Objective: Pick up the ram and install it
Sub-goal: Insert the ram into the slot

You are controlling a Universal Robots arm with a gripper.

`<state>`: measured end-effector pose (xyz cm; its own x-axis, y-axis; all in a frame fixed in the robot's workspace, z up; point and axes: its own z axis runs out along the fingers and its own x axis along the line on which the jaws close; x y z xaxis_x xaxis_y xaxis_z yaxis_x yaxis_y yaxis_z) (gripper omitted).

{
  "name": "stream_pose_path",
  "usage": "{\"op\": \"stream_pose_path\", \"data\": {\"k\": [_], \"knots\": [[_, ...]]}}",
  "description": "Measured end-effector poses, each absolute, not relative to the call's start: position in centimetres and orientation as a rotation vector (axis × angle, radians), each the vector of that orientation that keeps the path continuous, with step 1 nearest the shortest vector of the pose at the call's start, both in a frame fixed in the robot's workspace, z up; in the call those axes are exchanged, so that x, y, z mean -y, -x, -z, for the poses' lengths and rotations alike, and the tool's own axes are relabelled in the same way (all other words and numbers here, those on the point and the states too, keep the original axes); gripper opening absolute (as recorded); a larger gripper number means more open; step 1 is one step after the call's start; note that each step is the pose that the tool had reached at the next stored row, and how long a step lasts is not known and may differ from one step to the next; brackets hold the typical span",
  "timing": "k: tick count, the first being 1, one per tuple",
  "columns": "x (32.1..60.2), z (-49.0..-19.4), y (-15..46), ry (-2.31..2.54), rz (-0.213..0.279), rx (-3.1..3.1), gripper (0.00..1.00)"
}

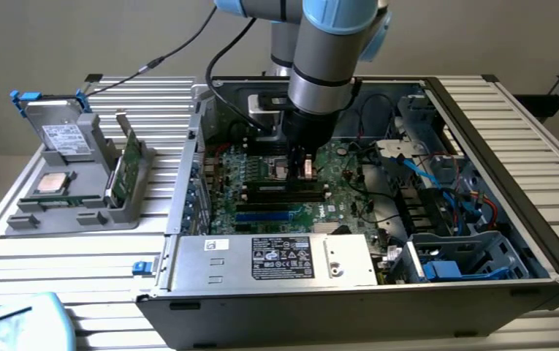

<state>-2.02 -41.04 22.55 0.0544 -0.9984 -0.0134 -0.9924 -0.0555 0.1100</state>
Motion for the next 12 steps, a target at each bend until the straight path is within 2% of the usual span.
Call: {"op": "stream_pose_path", "data": {"k": [12], "knots": [[41.04,-23.19,1.83,-2.218,0.140,2.098,0.14]]}}
